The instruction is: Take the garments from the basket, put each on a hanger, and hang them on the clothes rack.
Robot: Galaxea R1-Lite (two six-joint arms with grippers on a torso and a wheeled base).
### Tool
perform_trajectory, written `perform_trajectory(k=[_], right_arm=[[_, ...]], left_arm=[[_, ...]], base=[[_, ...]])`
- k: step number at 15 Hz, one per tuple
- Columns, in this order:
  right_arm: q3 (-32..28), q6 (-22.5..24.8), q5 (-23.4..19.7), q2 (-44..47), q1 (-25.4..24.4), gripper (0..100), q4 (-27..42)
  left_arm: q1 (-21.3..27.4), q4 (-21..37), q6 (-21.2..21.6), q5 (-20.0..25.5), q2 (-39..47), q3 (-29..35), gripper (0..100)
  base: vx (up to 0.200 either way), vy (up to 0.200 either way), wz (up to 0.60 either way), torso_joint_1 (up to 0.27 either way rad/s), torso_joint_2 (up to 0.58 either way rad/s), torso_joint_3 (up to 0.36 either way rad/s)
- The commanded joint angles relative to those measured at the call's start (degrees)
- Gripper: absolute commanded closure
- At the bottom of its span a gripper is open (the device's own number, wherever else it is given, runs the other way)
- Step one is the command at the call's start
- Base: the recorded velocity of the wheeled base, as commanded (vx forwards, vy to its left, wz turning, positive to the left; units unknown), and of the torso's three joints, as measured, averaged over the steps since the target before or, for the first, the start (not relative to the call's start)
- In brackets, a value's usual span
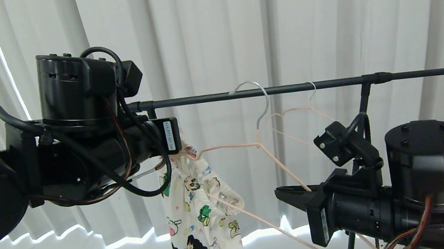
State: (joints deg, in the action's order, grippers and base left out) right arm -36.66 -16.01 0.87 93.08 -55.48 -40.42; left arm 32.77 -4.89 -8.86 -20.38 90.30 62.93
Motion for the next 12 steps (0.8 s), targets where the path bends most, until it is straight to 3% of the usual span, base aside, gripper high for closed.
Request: perform_trajectory(k=[1,6,9,12], right_arm=[[-0.4,0.0,0.1,2.5,-0.9,100,-0.8],[-4.6,-1.0,1.6,6.4,-3.0,100,-1.4],[-7.6,-2.8,5.6,9.5,-4.3,100,-1.4],[-9.4,-3.2,6.8,10.9,-4.5,100,-1.5]], left_arm=[[0.8,0.0,0.0,0.0,-0.2,0.8,100],[5.2,0.0,-0.5,0.0,-0.2,2.5,100],[8.0,0.0,-0.9,-0.1,-0.2,4.3,100],[9.5,0.0,-0.9,-0.3,-0.2,5.0,100]], base=[[0.000,0.000,0.00,0.000,0.00,0.000],[0.000,0.000,0.00,0.000,0.00,0.000],[0.000,0.000,0.00,0.000,0.00,0.000],[0.000,0.000,0.00,0.000,0.00,0.000]])
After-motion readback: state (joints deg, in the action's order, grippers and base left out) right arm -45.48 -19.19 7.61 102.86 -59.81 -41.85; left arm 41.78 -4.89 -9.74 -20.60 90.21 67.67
